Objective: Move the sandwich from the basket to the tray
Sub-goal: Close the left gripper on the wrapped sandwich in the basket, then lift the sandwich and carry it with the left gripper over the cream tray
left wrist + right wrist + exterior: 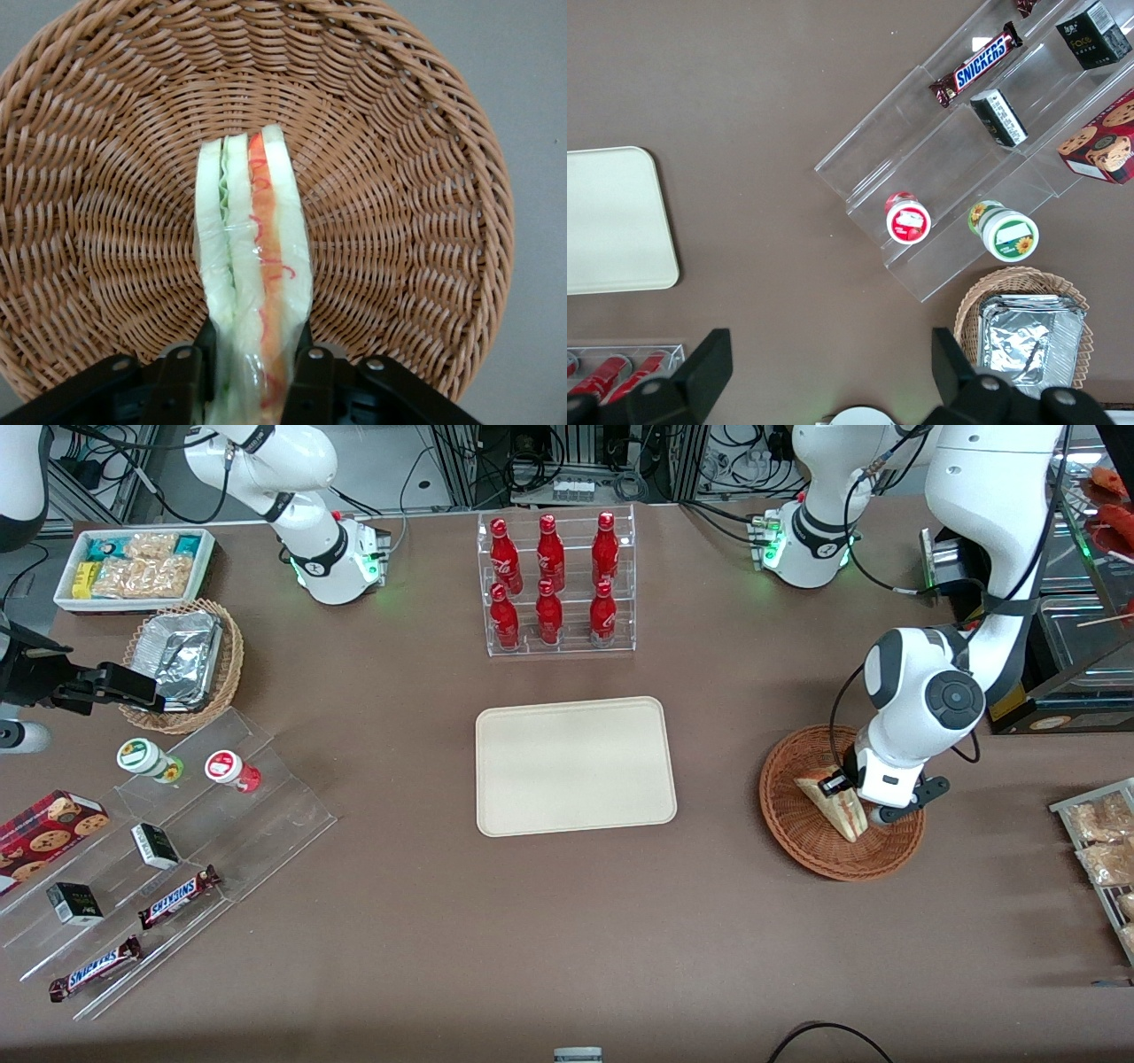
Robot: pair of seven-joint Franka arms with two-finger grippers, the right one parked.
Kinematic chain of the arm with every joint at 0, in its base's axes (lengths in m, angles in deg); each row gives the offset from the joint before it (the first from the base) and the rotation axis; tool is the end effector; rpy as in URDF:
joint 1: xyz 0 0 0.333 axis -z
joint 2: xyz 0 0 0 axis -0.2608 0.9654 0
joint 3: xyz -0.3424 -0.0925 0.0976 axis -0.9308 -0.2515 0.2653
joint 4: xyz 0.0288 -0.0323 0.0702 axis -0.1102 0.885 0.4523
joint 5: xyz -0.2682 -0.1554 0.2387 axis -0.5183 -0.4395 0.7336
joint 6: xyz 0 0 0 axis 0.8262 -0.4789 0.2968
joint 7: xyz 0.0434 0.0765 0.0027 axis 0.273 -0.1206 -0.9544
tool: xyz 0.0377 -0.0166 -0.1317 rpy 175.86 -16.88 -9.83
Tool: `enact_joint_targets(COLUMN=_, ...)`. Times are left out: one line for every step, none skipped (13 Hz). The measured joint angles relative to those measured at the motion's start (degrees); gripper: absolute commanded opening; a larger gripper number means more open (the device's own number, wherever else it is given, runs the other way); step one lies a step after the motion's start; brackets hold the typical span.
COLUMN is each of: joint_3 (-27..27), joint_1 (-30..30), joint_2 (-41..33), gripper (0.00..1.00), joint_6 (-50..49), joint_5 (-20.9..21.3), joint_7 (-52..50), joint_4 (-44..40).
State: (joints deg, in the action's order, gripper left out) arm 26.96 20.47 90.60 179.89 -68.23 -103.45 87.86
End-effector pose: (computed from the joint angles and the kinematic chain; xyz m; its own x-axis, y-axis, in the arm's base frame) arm 0.5662 -0.0633 0.2760 0.8913 0.4534 -0.0052 0.4534 -0.8912 0.0102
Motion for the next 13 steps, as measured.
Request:
enact_joint_targets(joint_3=0.0, joint_1=0.0, joint_2=-0.4, gripper=0.0, joint_6=-0.8, joint_5=0.1, joint_7=0.0, joint_4=-0.3)
enact_joint_targets(joint_3=0.0, joint_1=0.0, joint_2=-1.2, gripper=0.0, joint_6=-2.7, joint_5=0.6, joint_7=0.1, joint_4=-0.8)
enact_joint_targets(joint_3=0.0, joint_1=0.0, joint_2=-2.5, gripper=0.0, joint_6=-6.1, joint_5=1.8, joint_7=0.1, joint_4=-1.8)
enact_joint_targets(joint_3=-0.2, joint_1=0.1, joint_2=-4.3, gripper=0.0, joint_6=-10.6, joint_5=2.9, joint_7=0.1, joint_4=-3.5)
enact_joint_targets(joint_3=-0.7, joint_1=0.3, joint_2=-6.1, gripper=0.0, joint_6=-15.6, joint_5=3.4, joint_7=0.1, joint_4=-5.6)
enact_joint_targets(joint_3=-1.6, joint_1=0.7, joint_2=-7.7, gripper=0.0, joint_6=-20.4, joint_5=3.6, joint_7=0.1, joint_4=-8.1)
enact_joint_targets(joint_3=-2.9, joint_1=1.4, joint_2=-8.9, gripper=0.0, joint_6=-25.0, joint_5=3.6, joint_7=0.0, joint_4=-10.8)
enact_joint_targets(joint_3=-4.6, joint_1=2.5, joint_2=-9.7, gripper=0.0, joint_6=-28.9, joint_5=3.6, joint_7=-0.9, joint_4=-13.8)
enact_joint_targets(joint_3=-6.3, joint_1=3.9, joint_2=-9.9, gripper=0.0, joint_6=-31.7, joint_5=3.7, joint_7=-2.6, joint_4=-16.4)
enact_joint_targets(joint_3=-7.9, joint_1=5.4, joint_2=-9.8, gripper=0.0, joint_6=-33.0, joint_5=3.7, joint_7=-4.2, joint_4=-18.3)
enact_joint_targets(joint_3=-9.3, joint_1=6.9, joint_2=-9.7, gripper=0.0, joint_6=-33.5, joint_5=3.6, joint_7=-5.2, joint_4=-19.5)
enact_joint_targets(joint_3=-10.2, joint_1=8.4, joint_2=-9.4, gripper=0.0, joint_6=-33.5, joint_5=3.6, joint_7=-5.6, joint_4=-20.3)
enact_joint_targets(joint_3=-10.8, joint_1=10.1, joint_2=-8.9, gripper=0.0, joint_6=-33.5, joint_5=3.5, joint_7=-5.9, joint_4=-21.0)
